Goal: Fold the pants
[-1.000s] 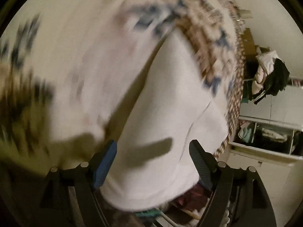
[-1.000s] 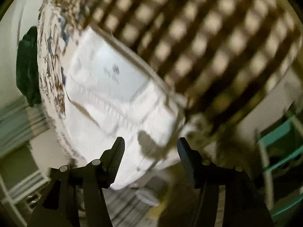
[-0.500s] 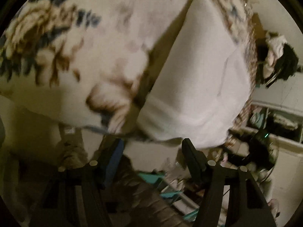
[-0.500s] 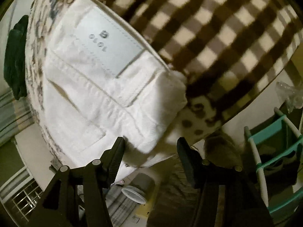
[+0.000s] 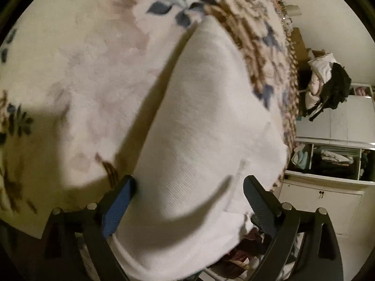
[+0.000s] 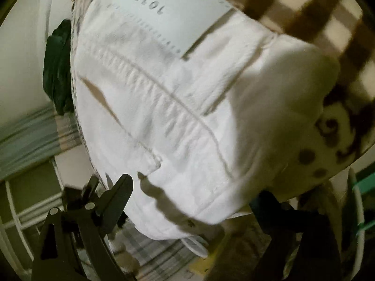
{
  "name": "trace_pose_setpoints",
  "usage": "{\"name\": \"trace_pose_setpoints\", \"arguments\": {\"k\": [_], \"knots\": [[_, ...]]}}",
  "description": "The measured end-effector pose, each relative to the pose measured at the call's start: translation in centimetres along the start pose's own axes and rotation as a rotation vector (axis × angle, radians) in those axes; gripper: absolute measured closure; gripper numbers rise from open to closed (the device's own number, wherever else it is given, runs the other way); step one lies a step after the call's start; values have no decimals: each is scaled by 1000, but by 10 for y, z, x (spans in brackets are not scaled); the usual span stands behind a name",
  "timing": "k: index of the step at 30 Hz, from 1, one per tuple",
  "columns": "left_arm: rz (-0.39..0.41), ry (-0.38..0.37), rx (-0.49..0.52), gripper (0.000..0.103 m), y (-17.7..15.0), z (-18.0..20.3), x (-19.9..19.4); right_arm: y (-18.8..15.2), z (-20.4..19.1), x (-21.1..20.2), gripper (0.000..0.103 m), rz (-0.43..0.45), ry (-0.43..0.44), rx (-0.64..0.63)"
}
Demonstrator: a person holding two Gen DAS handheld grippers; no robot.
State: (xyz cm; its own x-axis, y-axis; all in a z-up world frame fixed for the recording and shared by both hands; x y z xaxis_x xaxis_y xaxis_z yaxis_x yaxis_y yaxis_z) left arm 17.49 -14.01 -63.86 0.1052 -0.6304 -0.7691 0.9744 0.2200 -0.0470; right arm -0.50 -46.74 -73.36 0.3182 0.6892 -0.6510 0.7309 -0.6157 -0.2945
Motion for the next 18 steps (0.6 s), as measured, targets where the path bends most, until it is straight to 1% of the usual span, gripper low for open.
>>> {"name": "trace_pose_setpoints", "arguments": {"k": [1, 4, 5, 6, 8, 10, 12, 14, 15, 16, 17, 18], "knots": [[-9, 0, -9, 9, -1, -3, 3, 3, 0, -1, 6, -7, 0, 2], [-39, -12, -31, 9, -6, -13, 10, -6, 6, 0, 6, -18, 24, 30], [-38, -10, -24, 9, -6, -13, 11, -2, 6, 2, 6, -2, 36, 51], [-41, -6, -12, 9, -6, -11, 12, 3, 9, 0, 0, 7, 50, 69], [-48, 0, -2, 9, -6, -8, 13, 10, 10, 3, 0, 34, 94, 107], [-53, 5, -6, 8, -4, -7, 13, 11, 11, 2, 0, 64, 108, 112], [-57, 3, -13, 8, -2, -7, 13, 7, 9, -4, 0, 111, 169, 109], [-63, -3, -18, 8, -1, -7, 13, 1, 6, -5, 1, 138, 226, 90], [-65, -5, -18, 8, 0, -7, 14, 1, 2, -4, 5, 145, 236, 73], [-68, -5, -16, 8, 0, -7, 15, 3, 1, 0, 11, 141, 220, 65], [-71, -7, -13, 8, 0, -7, 15, 7, -4, 10, 14, 136, 206, 60], [-71, -10, -9, 8, 0, -7, 16, 10, -8, 15, 25, 143, 188, 54]]}}
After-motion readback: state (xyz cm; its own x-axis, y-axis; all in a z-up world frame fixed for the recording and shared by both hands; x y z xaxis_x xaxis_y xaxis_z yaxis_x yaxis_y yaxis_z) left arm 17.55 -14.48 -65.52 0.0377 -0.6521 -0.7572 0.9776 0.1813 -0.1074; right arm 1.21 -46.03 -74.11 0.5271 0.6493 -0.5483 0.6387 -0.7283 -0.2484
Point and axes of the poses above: each gripper's, at about its wrist camera, not at the fingertips, and x roughly the way its jaws point, z to its right, y to its top, the point moved 2 cm from there along x, roughly the way its jaws point
